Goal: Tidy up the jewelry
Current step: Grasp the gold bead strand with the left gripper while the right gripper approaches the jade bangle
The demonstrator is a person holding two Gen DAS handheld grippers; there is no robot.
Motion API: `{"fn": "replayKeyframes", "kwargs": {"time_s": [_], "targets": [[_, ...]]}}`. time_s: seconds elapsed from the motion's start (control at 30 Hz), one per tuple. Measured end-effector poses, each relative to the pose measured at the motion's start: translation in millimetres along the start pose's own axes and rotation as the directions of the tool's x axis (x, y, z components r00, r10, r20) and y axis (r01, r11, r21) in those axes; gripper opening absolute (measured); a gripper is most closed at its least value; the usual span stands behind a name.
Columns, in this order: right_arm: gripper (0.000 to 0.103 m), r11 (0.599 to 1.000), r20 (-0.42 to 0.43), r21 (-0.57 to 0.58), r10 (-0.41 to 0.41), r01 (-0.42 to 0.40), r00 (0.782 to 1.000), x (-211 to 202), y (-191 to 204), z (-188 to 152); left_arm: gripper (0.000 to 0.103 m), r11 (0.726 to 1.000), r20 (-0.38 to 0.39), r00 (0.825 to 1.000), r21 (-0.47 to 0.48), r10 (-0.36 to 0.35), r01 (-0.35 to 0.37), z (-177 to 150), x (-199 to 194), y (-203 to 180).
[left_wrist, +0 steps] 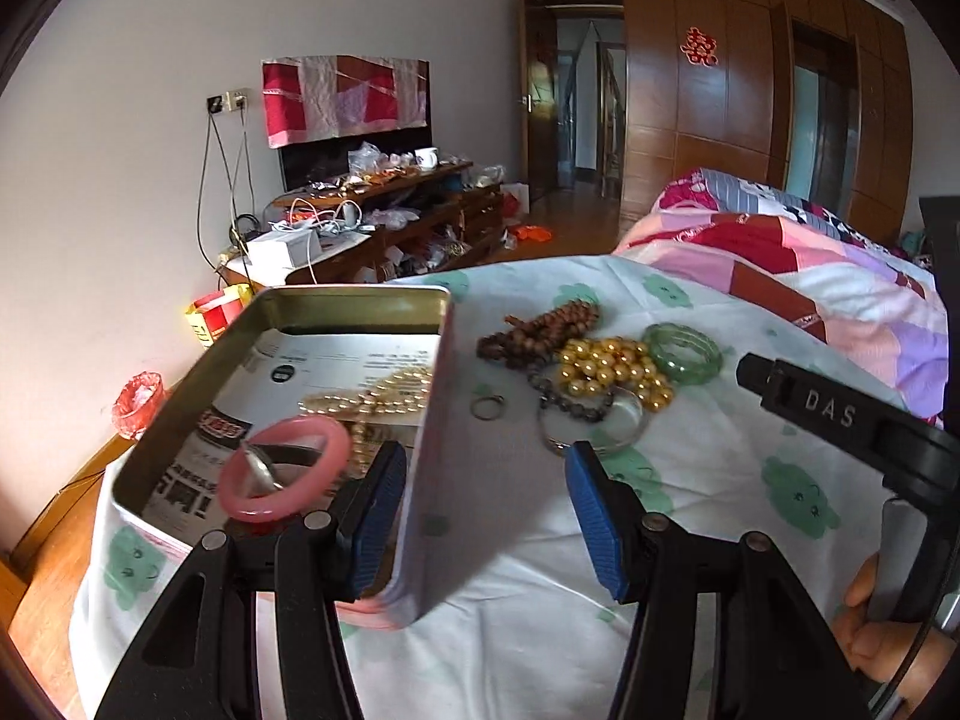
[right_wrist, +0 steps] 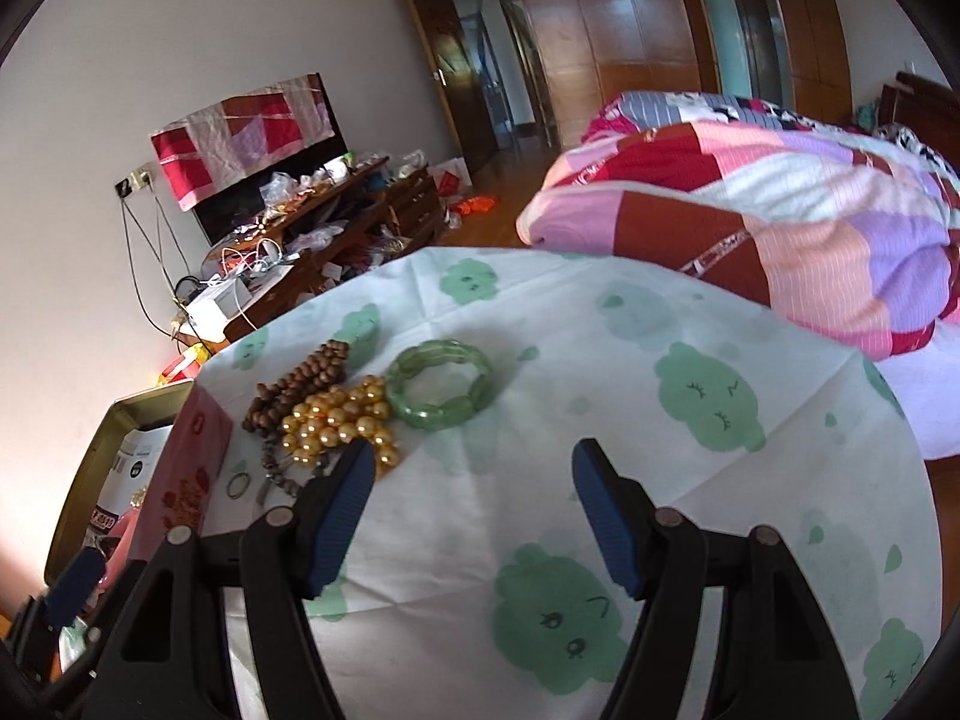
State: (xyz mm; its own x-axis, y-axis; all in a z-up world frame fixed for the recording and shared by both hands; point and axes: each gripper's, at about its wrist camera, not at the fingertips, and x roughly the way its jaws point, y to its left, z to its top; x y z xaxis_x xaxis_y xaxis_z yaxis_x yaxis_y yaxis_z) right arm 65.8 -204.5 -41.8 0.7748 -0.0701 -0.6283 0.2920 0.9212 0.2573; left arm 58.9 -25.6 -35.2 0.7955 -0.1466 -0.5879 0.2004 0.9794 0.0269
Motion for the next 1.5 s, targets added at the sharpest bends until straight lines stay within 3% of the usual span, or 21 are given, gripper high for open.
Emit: {"fn": "replayKeyframes", "kwargs": {"time_s": [0.27, 0.53, 0.6, 0.63, 0.83, 0.97, 1.1, 1.23, 1.37, 1.5], "targets": [[0.063, 0.994, -0.028, -0.101, -0.045, 0.042, 0.999, 24.7, -0.1, 28.7, 0.056, 1.0, -0.023, 1.0, 0.011, -0.02, 0.02, -0.6, 8.6, -8.9], [0.053, 0.983, -0.168, -0.167, -0.103, 0.075, 0.98, 89.4, 11.2, 42.0, 0.056, 0.999, -0.058, 0.998, 0.017, -0.038, 0.039, -0.3, 16.1, -12.7], [0.032, 0.981, -0.165, -0.182, -0.096, 0.066, 0.982, 86.1, 12.9, 40.1, 0.056, 0.999, -0.069, 0.996, 0.013, -0.05, 0.051, 0.9, 19.6, -14.7], [0.014, 0.979, -0.174, -0.197, -0.093, 0.058, 0.98, 85.7, 14.3, 38.4, 0.056, 0.998, -0.071, 0.996, 0.012, -0.055, 0.056, 1.8, 21.1, -15.7], [0.011, 0.984, -0.173, -0.177, -0.065, 0.034, 0.983, 71.0, 1.5, 32.5, 0.056, 0.998, -0.046, 0.997, 0.032, -0.054, 0.056, 10.2, 25.2, -25.6], [0.011, 0.996, -0.119, -0.093, -0.013, 0.001, 0.993, 47.5, -12.6, 36.1, 0.056, 0.998, -0.024, 0.998, 0.024, -0.049, 0.05, 27.9, 34.8, -31.0], [0.011, 0.999, -0.023, -0.053, -0.014, 0.013, 1.0, 19.5, -24.0, 37.9, 0.056, 0.998, -0.008, 0.998, 0.012, -0.067, 0.067, 49.3, 52.3, -39.0], [0.011, 1.0, 0.004, 0.002, -0.008, 0.008, 1.0, 18.5, -29.4, 45.6, 0.056, 0.996, -0.004, 0.996, 0.033, -0.088, 0.088, 64.0, 73.1, -55.6], [0.011, 0.999, 0.003, 0.044, 0.003, -0.003, 1.0, 21.6, -35.5, 50.3, 0.056, 0.996, -0.071, 0.995, 0.062, -0.064, 0.068, 65.4, 103.8, -73.1], [0.011, 0.998, 0.002, 0.063, 0.012, -0.012, 1.0, 22.9, -37.7, 51.6, 0.056, 0.995, -0.203, 0.977, 0.059, -0.066, 0.079, 64.9, 127.9, -75.8]]}}
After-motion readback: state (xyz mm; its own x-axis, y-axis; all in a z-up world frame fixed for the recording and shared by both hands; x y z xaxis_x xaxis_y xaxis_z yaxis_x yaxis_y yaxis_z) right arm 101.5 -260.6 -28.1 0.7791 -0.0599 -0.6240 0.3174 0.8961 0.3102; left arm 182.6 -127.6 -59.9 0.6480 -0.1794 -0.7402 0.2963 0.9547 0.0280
